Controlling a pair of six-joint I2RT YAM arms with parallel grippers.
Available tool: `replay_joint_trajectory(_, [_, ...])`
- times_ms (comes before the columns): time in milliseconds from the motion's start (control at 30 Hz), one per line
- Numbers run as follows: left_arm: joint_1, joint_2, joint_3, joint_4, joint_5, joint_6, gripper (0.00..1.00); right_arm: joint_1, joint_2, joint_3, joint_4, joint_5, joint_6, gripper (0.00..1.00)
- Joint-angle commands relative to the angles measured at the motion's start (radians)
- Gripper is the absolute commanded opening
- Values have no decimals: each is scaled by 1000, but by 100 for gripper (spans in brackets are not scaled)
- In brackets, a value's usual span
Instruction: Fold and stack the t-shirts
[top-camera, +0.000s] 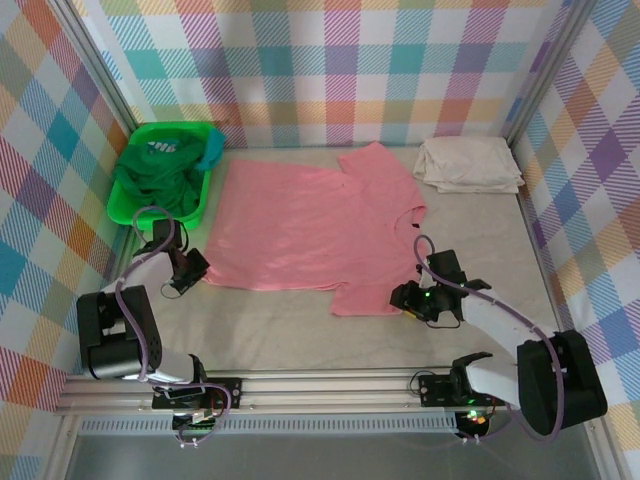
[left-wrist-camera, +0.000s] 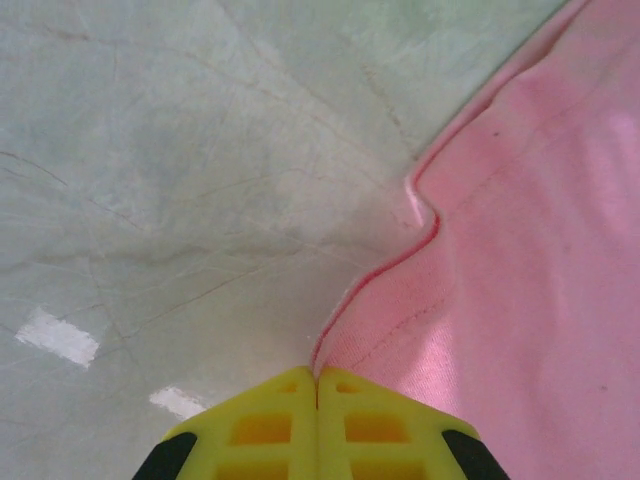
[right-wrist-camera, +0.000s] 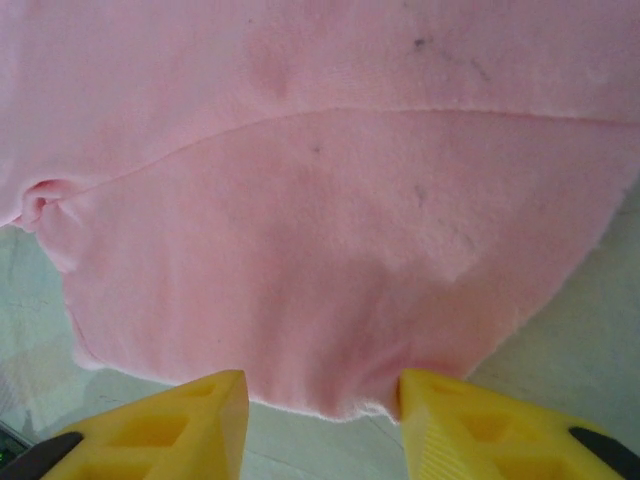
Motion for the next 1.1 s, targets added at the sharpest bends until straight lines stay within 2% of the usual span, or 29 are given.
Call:
replay_joint_trajectory(0, [8,-37,-12,-27,12,-6,0,-5,22,-8,56,-18,10,42])
replay_joint_trajectory(167, [8,-50,-12,-33,21,-10,0,-5,18,-19,58,11,13,45])
replay_joint_trajectory(200, [8,-53,-13,-33,22,-11,0,-5,16,-20,56,8,17,48])
replay_joint_trajectory(267, [7,-61,-17,-31,20,-12,0,-6,16,-16,31,28,36,60])
replay_joint_trajectory(400, [8,-76,-30,-29,22,-16,0,-1,-2,-48,0,71,70,58])
replay_joint_trajectory(533, [8,-88,-48,-15,27,-19,0,6,25,-37,34,69,71,44])
replay_joint_trajectory(667, [8,-120,-65,-6,37,-38,0,14,67,15,46,34,48,17])
replay_joint_trajectory(733, [8,-155,-65,-16,54,-43,0,14,45,37,17,21,42,9])
replay_joint_trajectory(867, [8,-240,-69,-68,61,-58,0,4,-97,49,-104,47,58,0])
replay_joint_trajectory(1067, [10,-376,-86,-150,108,-101,0,-34,-270,79,-271,-11,110,0])
